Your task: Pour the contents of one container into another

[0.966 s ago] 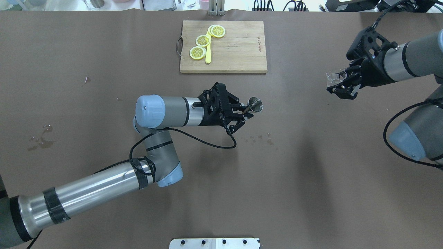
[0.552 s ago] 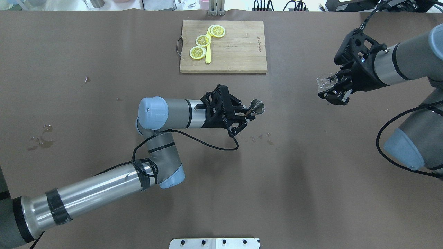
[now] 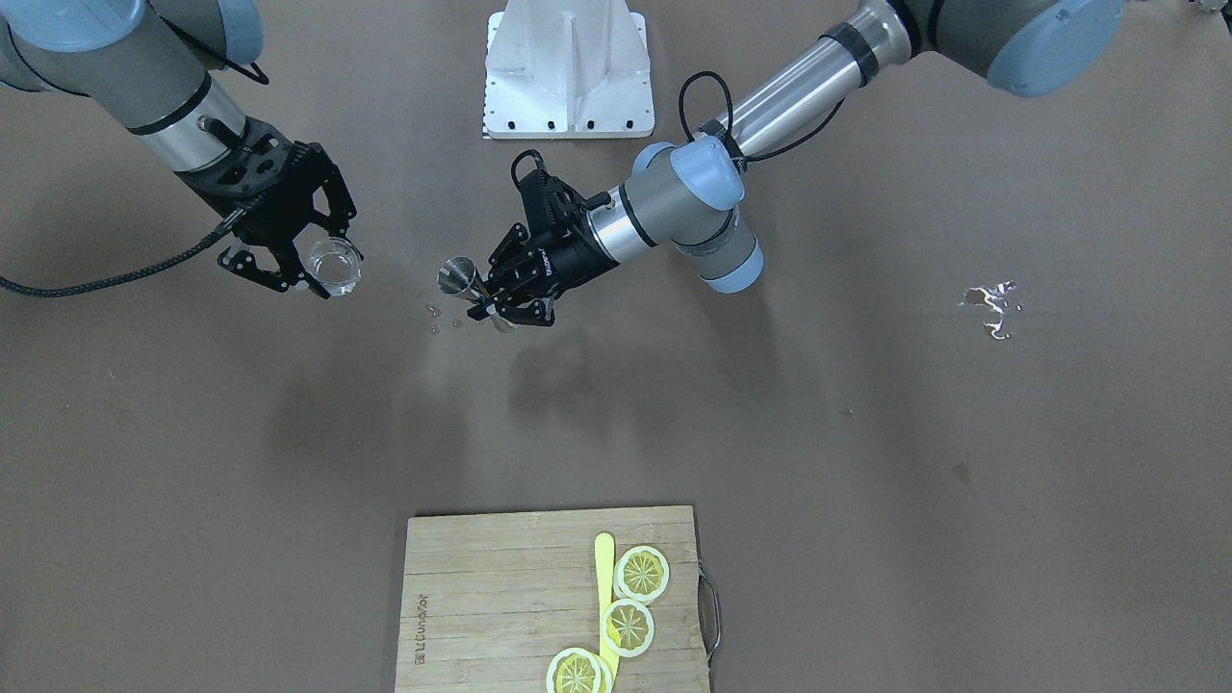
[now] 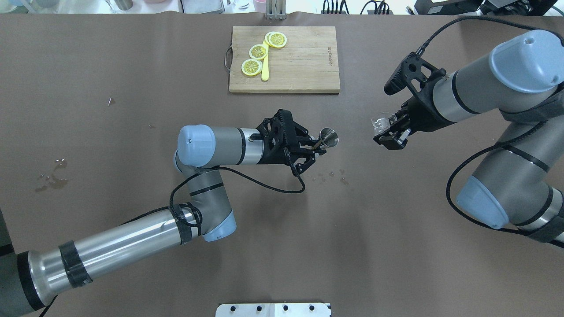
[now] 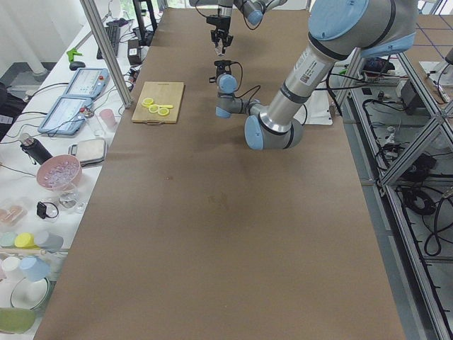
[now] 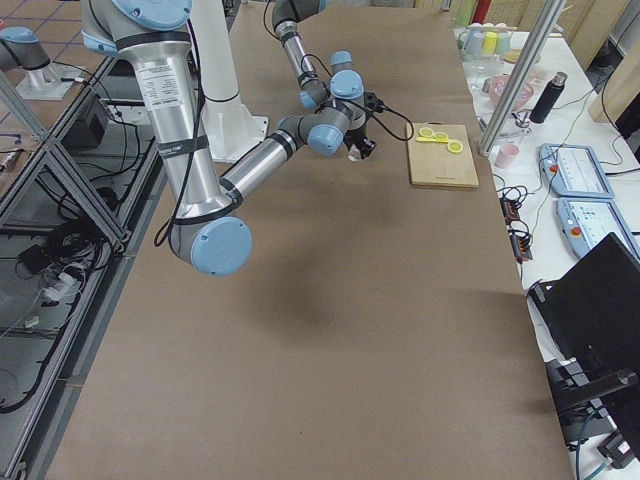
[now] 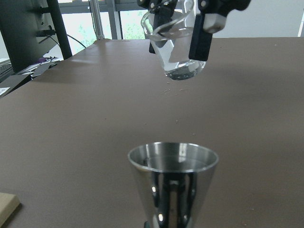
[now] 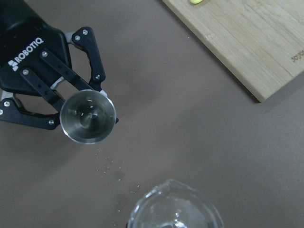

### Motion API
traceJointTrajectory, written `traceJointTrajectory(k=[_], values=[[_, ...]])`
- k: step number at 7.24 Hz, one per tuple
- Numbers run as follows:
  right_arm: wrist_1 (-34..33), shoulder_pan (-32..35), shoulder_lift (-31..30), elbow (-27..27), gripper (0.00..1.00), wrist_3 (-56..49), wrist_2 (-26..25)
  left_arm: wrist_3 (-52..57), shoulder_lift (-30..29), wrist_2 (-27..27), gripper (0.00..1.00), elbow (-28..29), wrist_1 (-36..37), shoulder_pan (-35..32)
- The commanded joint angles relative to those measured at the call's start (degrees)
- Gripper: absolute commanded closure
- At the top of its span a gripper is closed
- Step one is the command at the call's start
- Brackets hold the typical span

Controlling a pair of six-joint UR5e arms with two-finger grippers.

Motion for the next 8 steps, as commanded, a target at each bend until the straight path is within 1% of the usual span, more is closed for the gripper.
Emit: traceJointTrajectory(k=[1,2,5,7,8], values=[[-4.94,-1.69,2.77,0.11,1.0,-0.75,-0.29,-0.02,-0.06,-0.01,1.0,0.0,0.0,0.03],[-5.64,-2.04,3.21,0.11,1.0,-0.75,-0.38,-0.02,-0.06,-0.01,1.0,0.0,0.0,0.03],[-14.32,-2.3,6.8,1.07,1.0,-5.13,-0.64,-0.02,-0.15,-0.01,1.0,0.0,-0.09,0.03],[-14.88,-3.79,7.16,0.81,1.0,-6.54,-0.99,-0.02,-0.24,-0.01,1.0,0.0,-0.09,0.03],[-16.62,-4.67,8.38,0.55,1.0,-6.72,-2.13,0.06,-0.24,-0.01,1.0,-0.09,-0.09,0.21]])
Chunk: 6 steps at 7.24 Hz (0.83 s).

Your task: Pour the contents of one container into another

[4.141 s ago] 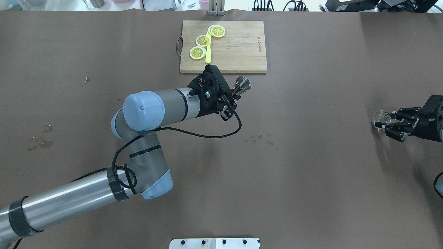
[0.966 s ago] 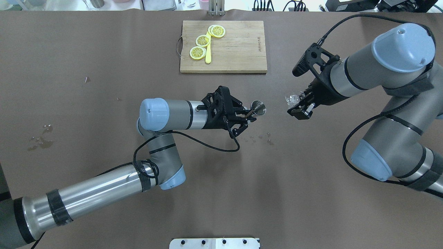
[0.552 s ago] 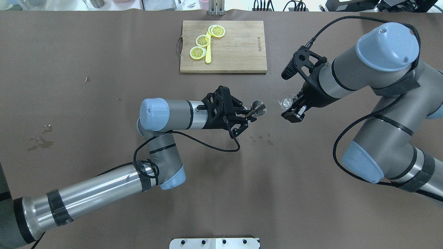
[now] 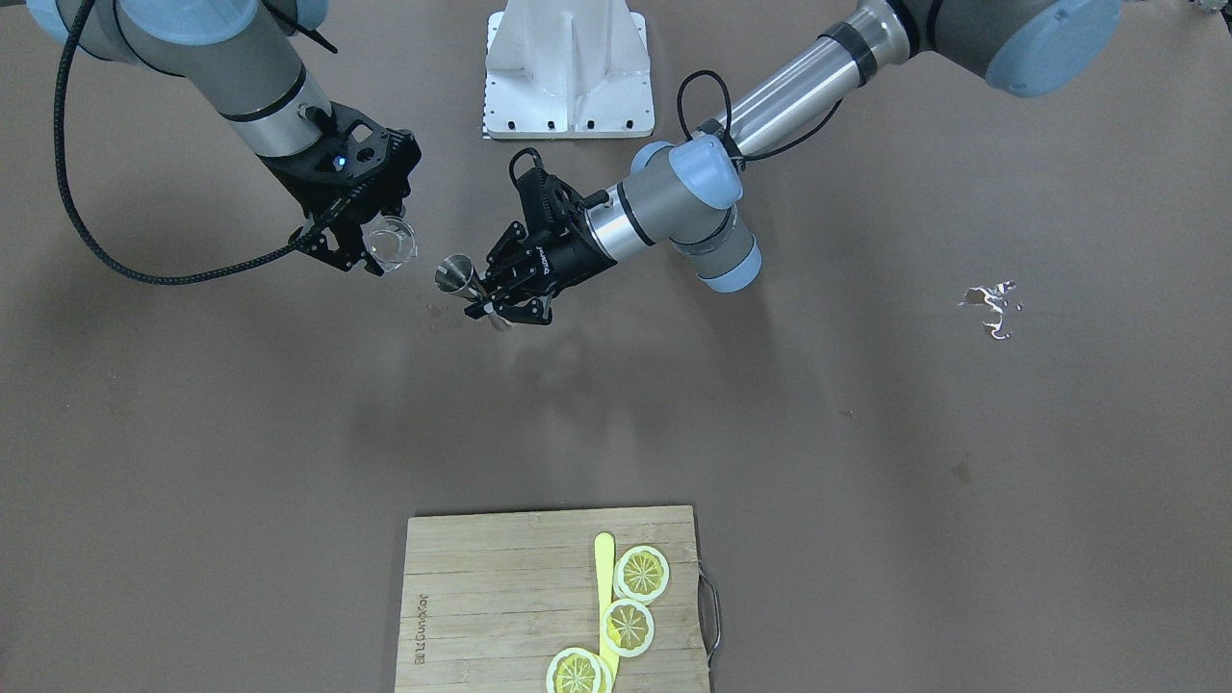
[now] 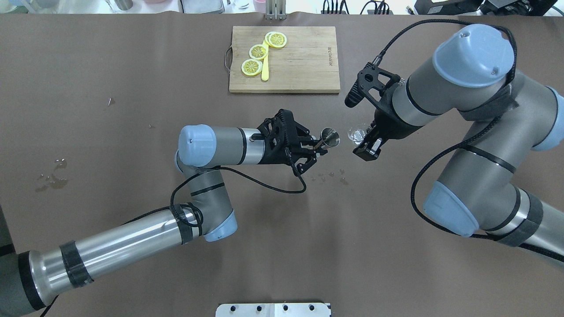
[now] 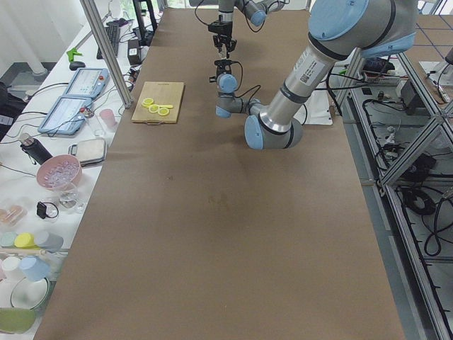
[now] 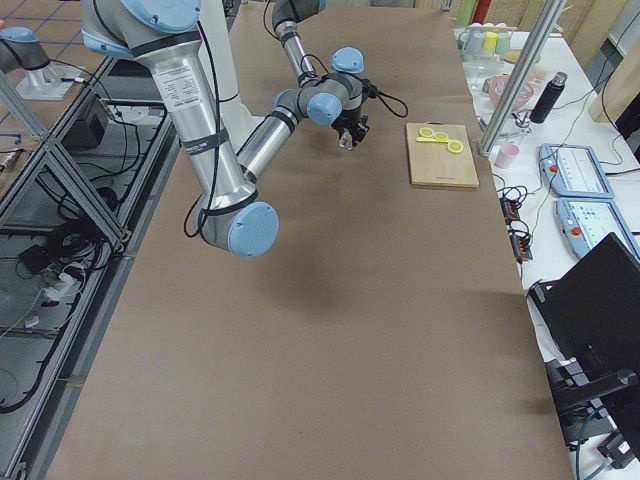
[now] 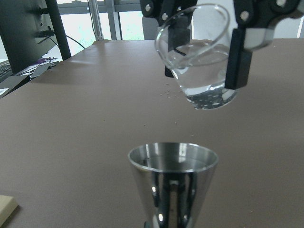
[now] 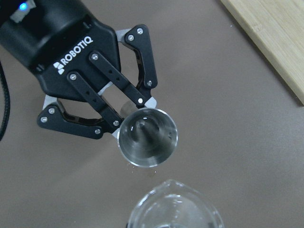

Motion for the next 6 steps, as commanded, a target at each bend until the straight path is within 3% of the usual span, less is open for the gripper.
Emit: traceJointTrajectory(k=[1,6], values=[[-3.42,-1.35,2.08,-0.42,1.0,-2.59,-1.51,-0.01,-0.03,0.0,1.0,-0.08,-0.02,0.2],[-11.08,-1.36,4.99,-1.39,1.0,-6.91,-1.61,-0.1,-0.3,0.0,1.0,-0.08,-0.02,0.2]])
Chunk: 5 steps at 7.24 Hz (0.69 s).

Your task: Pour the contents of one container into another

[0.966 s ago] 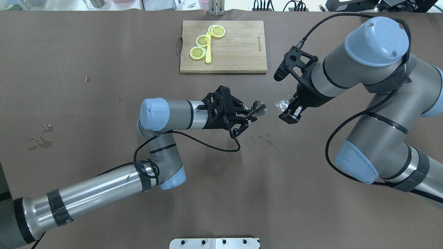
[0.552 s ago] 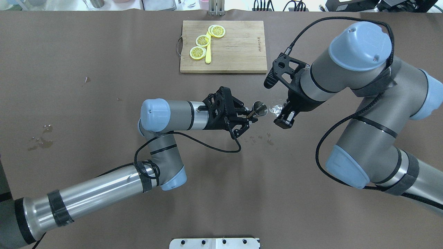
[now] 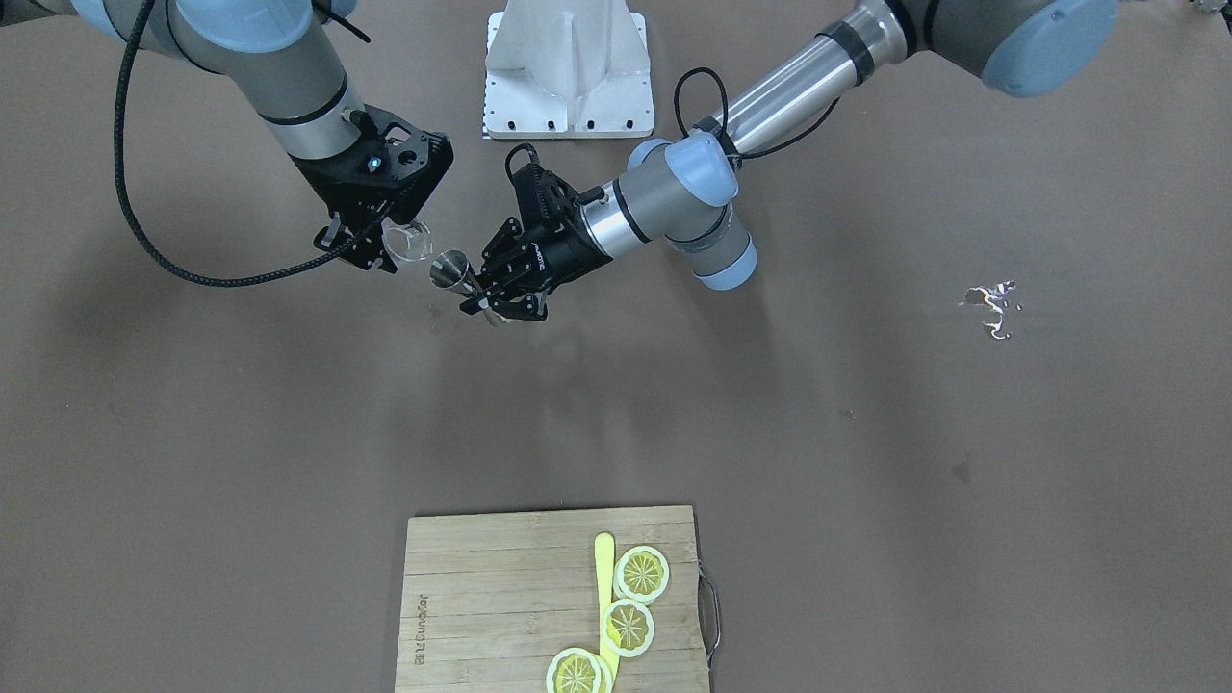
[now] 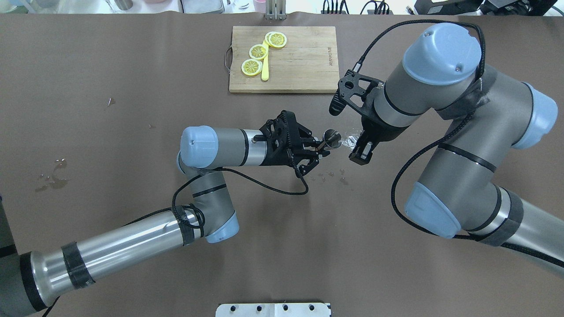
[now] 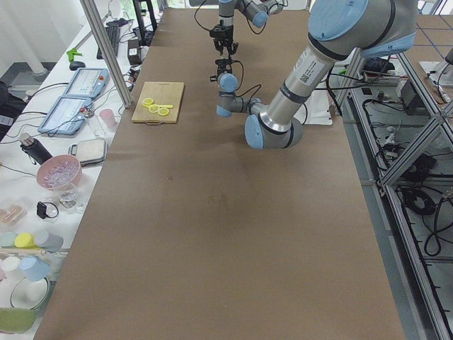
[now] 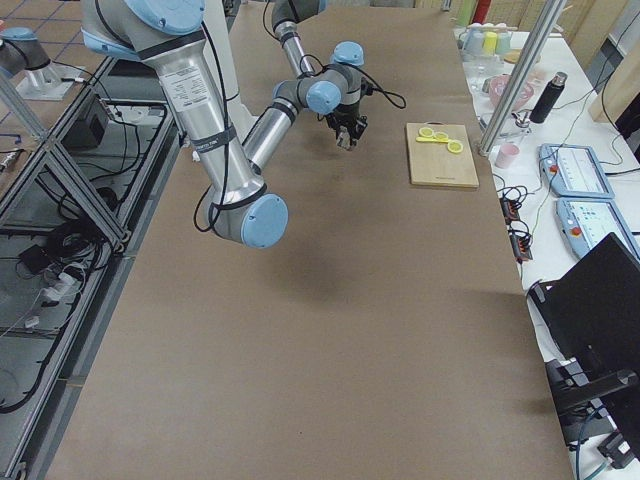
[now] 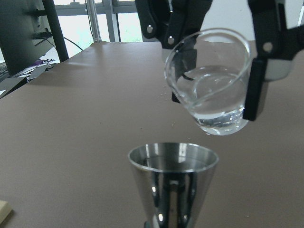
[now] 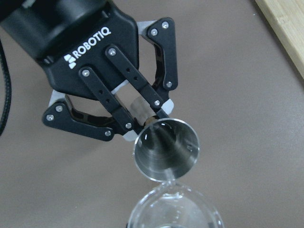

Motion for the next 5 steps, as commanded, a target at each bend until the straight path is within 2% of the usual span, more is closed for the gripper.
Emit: traceJointTrajectory(k=[1,5], values=[[-1.68,-0.01,0.74,-0.62,1.0,-1.1,-0.43,-0.03,-0.03,0.0,1.0,0.0,0.0,-0.06],[-7.19,-0.01,4.51,-2.21,1.0,-2.32,-0.69,-0.12,-0.03,0.0,1.0,0.0,0.0,-0.06]])
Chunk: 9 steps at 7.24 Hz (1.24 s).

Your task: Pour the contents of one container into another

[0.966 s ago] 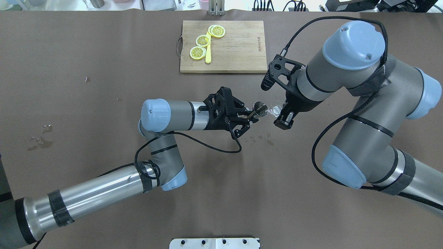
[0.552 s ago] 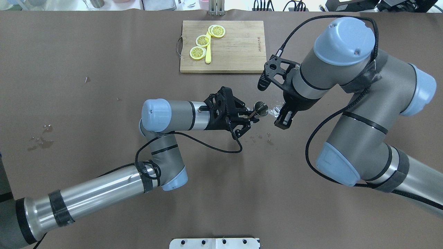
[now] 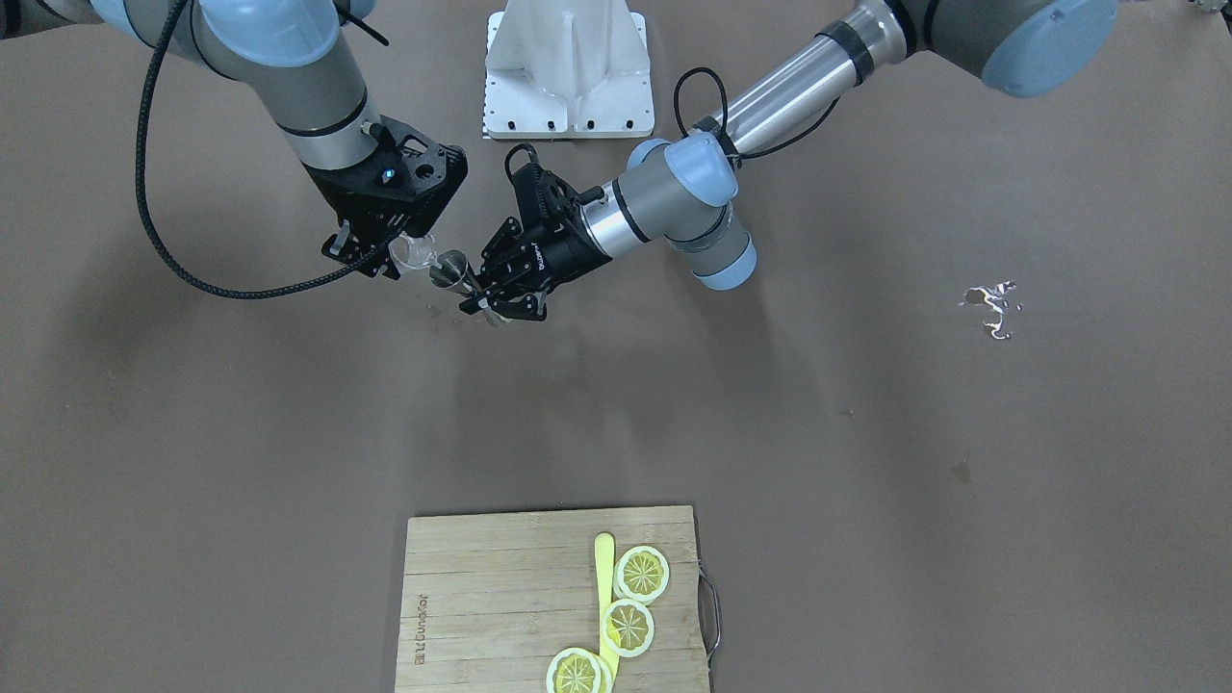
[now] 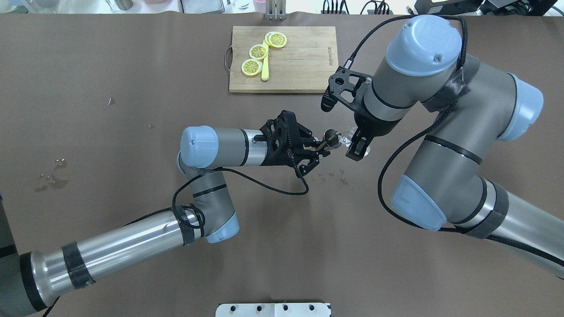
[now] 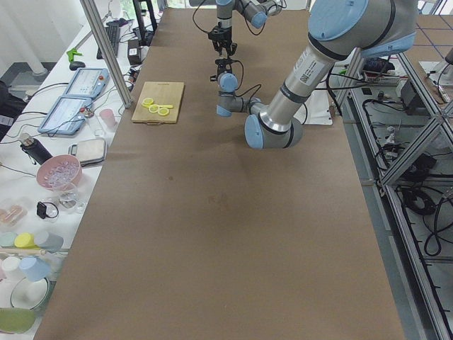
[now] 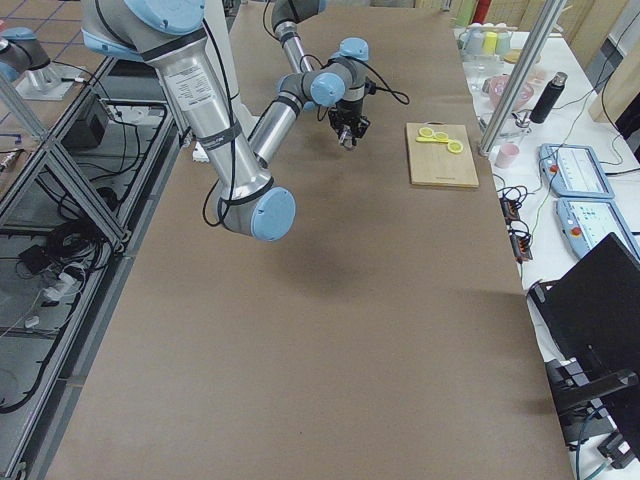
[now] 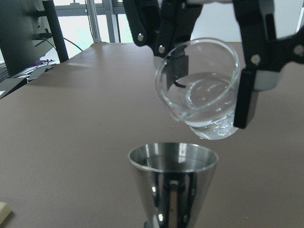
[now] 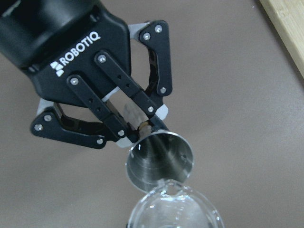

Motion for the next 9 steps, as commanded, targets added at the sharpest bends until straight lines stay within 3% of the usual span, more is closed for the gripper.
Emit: traceJointTrajectory(k=[1,9], values=[[-4.95,-0.05,2.41,-0.3,1.0,-2.3,0.0,0.0,0.0,0.0,1.0,0.0,0.0,0.02],[-13.05,-0.13,6.19,-2.14,1.0,-5.39,0.0,0.0,0.09,0.09,1.0,0.0,-0.7,0.46]])
